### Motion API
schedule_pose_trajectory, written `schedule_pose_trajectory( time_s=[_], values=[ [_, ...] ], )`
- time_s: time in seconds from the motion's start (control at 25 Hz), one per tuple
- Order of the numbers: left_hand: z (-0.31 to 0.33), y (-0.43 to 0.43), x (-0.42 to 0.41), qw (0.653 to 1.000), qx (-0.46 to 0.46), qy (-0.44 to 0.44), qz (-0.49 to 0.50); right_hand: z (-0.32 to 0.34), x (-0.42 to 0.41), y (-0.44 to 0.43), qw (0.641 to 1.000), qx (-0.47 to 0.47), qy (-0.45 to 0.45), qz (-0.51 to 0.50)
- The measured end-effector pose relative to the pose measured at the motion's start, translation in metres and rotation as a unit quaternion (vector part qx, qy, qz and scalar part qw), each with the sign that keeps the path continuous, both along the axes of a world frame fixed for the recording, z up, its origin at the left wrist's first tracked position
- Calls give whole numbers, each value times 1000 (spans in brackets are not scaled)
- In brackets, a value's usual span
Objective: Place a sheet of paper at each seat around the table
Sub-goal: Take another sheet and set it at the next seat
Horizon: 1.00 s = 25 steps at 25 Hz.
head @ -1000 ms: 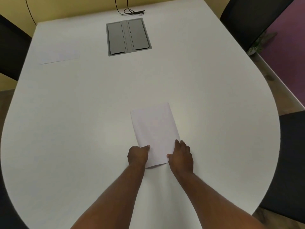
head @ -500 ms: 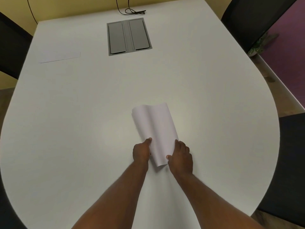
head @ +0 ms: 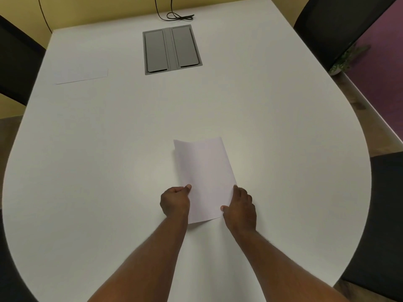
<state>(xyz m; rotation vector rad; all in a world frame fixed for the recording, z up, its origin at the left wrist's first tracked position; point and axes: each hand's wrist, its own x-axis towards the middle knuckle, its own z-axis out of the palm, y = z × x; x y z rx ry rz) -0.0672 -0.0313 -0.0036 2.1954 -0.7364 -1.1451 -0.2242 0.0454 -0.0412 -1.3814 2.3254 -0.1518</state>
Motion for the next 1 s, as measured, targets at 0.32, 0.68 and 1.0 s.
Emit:
schedule_pose_trajectory(
  time_s=[0.32, 0.68, 1.0],
  values=[
    [-1, 2, -4, 986, 20, -122, -116, 0, -2, -2, 1000, -12, -17, -18],
    [18, 7, -7, 972, -104, -182, -111, 10, -11, -5, 997, -54, -32, -50],
    [46, 5, -5, 982, -120, 11, -144, 38, -10, -5, 985, -88, -93, -112]
  ],
)
